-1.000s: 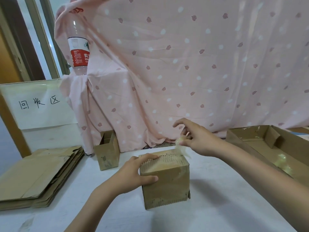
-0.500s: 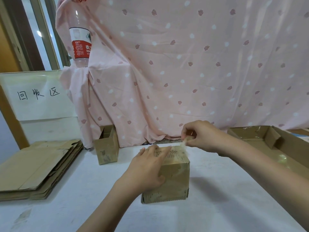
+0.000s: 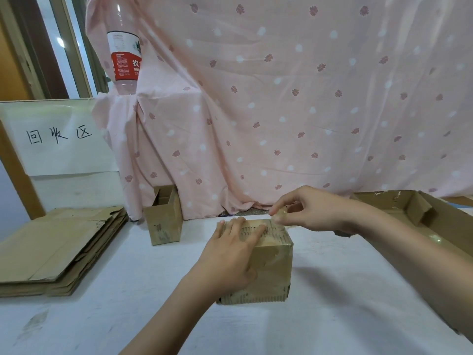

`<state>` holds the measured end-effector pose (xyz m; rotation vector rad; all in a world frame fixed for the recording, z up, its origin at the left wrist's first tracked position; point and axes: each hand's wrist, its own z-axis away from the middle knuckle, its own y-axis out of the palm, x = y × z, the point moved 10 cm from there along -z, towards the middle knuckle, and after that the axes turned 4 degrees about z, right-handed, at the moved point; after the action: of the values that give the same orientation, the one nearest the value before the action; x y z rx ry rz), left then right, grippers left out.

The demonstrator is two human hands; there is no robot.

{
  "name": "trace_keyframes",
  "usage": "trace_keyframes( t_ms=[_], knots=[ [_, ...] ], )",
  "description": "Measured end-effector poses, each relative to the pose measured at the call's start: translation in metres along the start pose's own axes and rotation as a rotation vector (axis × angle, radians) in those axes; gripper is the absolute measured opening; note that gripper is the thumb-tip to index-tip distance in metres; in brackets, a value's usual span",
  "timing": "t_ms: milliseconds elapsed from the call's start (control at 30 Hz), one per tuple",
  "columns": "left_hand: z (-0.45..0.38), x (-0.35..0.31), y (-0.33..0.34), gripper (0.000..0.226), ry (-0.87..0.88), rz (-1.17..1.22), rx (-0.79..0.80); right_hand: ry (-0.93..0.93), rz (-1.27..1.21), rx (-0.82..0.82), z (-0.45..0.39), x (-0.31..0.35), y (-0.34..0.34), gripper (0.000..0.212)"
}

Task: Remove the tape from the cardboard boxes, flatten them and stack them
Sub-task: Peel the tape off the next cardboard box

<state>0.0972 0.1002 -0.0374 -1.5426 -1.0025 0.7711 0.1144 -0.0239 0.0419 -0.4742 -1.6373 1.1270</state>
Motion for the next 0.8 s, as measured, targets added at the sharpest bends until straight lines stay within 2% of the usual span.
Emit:
trace_keyframes(
  t_ms=[100,233,267,367,400,500,800],
  knots=[
    [0.000,0.000,0.000,0.092,-0.001,-0.001,-0.003,0.044,0.189,-0.075,-0.007,-0.006,-0.007,0.017],
    [0.002,-0.001,-0.002,0.091,-0.006,0.000,-0.001,0.032,0.232,-0.178,-0.014,-0.008,-0.011,0.007],
    [0.002,-0.001,-0.001,0.091,-0.007,0.000,0.003,0.017,0.268,-0.194,-0.015,-0.008,-0.011,0.011],
    [0.000,-0.002,-0.001,0.091,-0.006,-0.003,0.015,-0.006,0.344,-0.172,-0.015,-0.011,-0.004,0.060],
    [0.000,-0.002,-0.001,0.091,-0.006,-0.002,0.018,0.001,0.323,-0.160,-0.016,-0.014,-0.002,0.059],
    [0.000,-0.002,0.001,0.090,-0.005,-0.004,0.026,0.045,0.373,-0.132,-0.019,-0.023,0.002,0.018],
    [0.000,-0.004,0.002,0.091,0.013,-0.005,0.036,0.050,0.421,-0.148,-0.017,-0.008,-0.003,0.010]
  ],
)
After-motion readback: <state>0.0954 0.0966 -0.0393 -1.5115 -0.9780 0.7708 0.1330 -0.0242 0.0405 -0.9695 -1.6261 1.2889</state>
